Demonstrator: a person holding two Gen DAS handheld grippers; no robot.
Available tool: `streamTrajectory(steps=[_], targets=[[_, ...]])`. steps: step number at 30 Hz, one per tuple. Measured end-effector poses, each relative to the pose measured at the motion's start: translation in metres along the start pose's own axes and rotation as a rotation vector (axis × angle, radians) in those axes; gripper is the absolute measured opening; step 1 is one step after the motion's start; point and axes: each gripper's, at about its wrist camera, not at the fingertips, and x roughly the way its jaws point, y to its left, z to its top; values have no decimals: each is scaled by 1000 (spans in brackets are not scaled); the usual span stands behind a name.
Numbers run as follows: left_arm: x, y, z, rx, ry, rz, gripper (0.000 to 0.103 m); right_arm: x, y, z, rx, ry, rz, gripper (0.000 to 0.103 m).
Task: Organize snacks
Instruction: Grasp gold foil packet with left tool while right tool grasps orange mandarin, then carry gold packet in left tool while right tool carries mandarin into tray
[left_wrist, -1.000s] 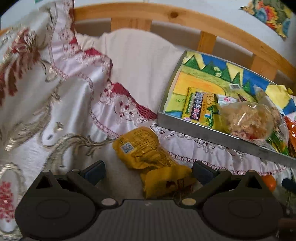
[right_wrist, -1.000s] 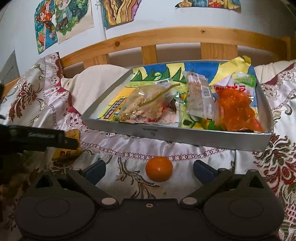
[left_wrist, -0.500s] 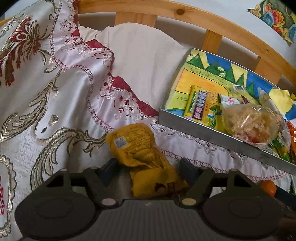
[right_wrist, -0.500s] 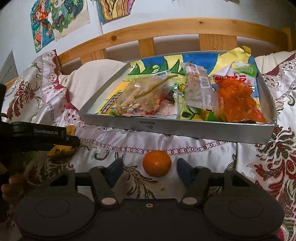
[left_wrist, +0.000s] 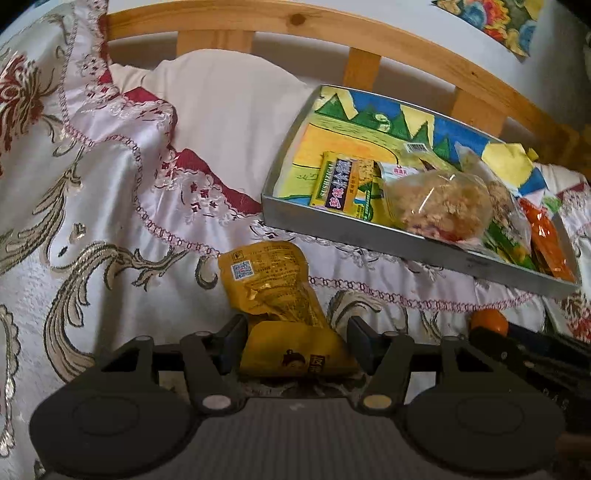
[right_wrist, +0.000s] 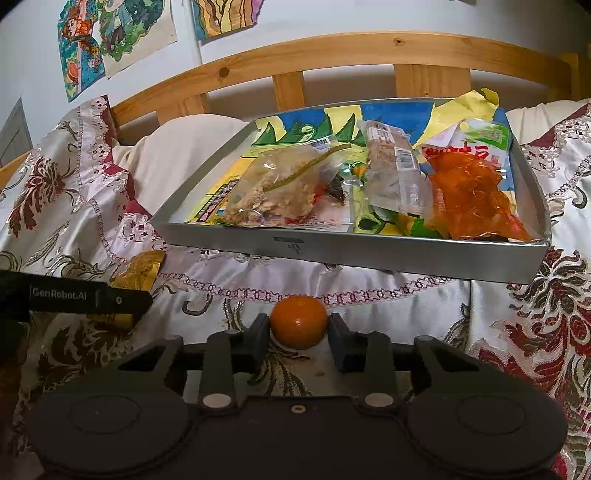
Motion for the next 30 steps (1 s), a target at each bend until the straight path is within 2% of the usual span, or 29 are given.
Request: streamTrajectory(steps=[3, 5, 8, 10, 12, 19, 26, 30], targets=[[4, 0, 3, 5, -3, 48, 78, 0, 0, 0, 1, 1, 1, 38], [7, 1, 6, -9, -2, 59, 78, 1, 0, 0, 3, 1, 3, 39], [12, -1, 8, -1, 0, 66, 75, 3, -1, 1, 6, 5, 10, 41], [12, -2, 6, 9, -3, 62, 63, 4, -1, 1, 6, 6, 13, 41], [11, -4, 5, 16, -4, 56, 62, 5, 0, 1, -2, 5, 12, 37], [-1, -9, -3, 19, 10, -5, 58, 2, 6, 1, -37, -15, 24, 35], [-15, -19, -12, 21, 28, -116, 56, -10, 20, 1, -105, -46, 58, 35], [-18, -22, -11, 11, 25, -136, 55, -20, 27, 2, -140, -81, 61, 35]])
